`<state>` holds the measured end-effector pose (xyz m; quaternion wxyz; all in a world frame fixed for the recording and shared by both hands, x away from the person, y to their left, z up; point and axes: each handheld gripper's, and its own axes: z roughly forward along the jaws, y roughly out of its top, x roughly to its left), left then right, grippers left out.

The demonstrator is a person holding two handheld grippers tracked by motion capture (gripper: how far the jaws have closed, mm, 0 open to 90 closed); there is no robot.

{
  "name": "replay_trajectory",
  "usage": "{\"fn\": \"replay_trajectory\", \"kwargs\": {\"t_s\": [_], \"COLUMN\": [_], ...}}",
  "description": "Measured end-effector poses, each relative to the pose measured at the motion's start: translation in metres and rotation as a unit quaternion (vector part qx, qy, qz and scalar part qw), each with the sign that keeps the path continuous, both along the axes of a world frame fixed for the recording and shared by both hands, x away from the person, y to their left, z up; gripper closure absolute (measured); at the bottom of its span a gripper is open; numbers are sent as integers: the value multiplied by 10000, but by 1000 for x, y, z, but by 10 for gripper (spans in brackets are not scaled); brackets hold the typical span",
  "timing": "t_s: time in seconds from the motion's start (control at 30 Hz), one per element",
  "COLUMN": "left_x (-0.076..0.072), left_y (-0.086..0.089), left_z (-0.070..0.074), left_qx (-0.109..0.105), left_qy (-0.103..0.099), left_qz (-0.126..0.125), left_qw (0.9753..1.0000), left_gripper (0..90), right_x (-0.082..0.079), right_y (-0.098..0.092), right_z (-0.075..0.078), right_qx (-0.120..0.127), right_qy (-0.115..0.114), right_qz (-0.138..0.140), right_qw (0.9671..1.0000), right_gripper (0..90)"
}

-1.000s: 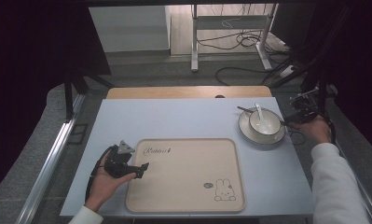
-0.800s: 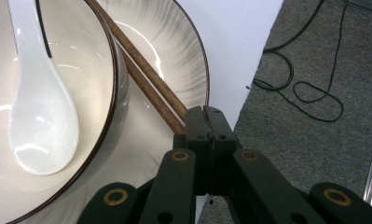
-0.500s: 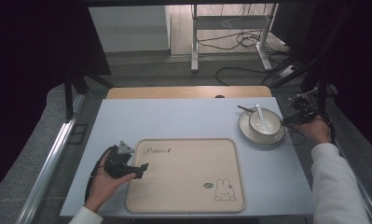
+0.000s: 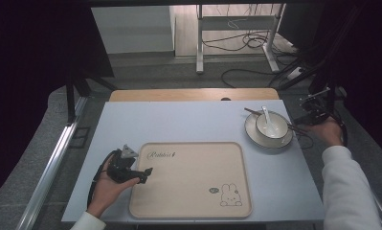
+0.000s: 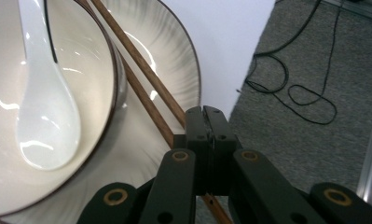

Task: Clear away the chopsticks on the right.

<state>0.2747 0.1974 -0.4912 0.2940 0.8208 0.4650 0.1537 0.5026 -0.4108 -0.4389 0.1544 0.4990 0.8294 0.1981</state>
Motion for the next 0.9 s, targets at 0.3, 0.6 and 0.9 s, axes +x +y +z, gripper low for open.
{"fn": "replay_trajectory", "kwargs": {"t_s": [0.3, 0.6, 0.9], "left_x": [0, 1, 1], "left_y": [0, 1, 1], "left_z": [0, -2, -2], "left_qx": [14, 45, 52], "left_qy": [6, 23, 45], "left_qz": [15, 8, 11], "left_qw": [10000, 10000, 10000], "left_gripper": [138, 137, 138], "right_x": [0, -1, 5], "right_y": [-6, -9, -11], "right_z": [-1, 0, -3], "right_qx": [-70, -599, -664], "right_qy": [216, 137, 409], "right_qz": [203, 568, 854], "right_qw": [9995, 9965, 9933], "right_gripper": [890, 680, 674]}}
